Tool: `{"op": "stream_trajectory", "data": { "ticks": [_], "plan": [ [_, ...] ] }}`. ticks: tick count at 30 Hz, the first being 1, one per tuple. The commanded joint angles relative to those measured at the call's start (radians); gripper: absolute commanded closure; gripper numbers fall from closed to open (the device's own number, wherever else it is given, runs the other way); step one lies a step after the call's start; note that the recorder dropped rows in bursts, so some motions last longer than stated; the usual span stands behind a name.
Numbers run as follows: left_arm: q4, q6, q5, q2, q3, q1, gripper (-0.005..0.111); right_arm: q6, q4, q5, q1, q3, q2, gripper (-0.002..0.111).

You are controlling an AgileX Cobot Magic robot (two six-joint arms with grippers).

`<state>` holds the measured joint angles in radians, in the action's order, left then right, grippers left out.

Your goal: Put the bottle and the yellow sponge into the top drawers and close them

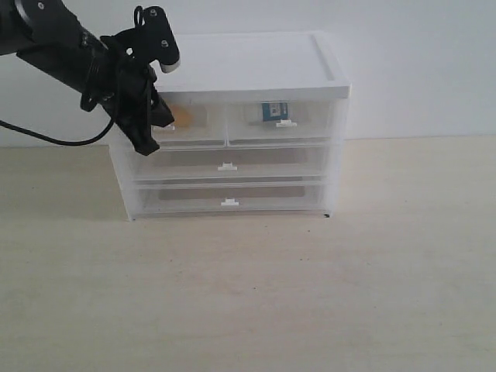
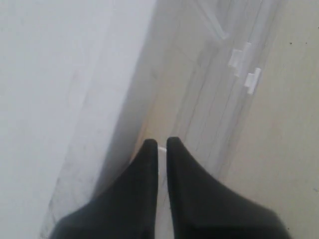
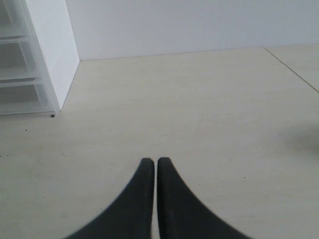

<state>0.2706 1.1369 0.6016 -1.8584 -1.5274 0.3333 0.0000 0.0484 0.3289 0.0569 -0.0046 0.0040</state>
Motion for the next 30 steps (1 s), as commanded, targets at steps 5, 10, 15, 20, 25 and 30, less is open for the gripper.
{"op": "stream_trajectory", "data": {
  "ticks": [5,10,15,20,25,30],
  "plan": [
    [-0.010,-0.065,0.210,0.065,-0.002,0.002,0.102,0.000,-0.005,-0.006,0.002,0.005,-0.004,0.108],
    [-0.221,-0.588,0.388,0.192,-0.002,0.002,0.102,0.000,-0.005,-0.006,0.002,0.005,-0.004,0.108],
    [-0.487,-1.104,0.495,0.287,0.007,0.002,0.102,0.000,-0.005,-0.006,0.002,0.005,-0.004,0.108],
    [-0.496,-1.218,0.458,0.435,0.123,0.002,0.102,0.000,-0.005,-0.006,0.002,0.005,-0.004,0.108],
    [-0.496,-1.292,0.326,0.596,0.298,0.002,0.102,0.000,-0.005,-0.008,0.002,0.005,-0.004,0.108],
    [-0.490,-1.358,0.205,0.740,0.465,0.002,0.102,0.000,-0.005,-0.008,0.002,0.005,-0.004,0.108]
  ]
}}
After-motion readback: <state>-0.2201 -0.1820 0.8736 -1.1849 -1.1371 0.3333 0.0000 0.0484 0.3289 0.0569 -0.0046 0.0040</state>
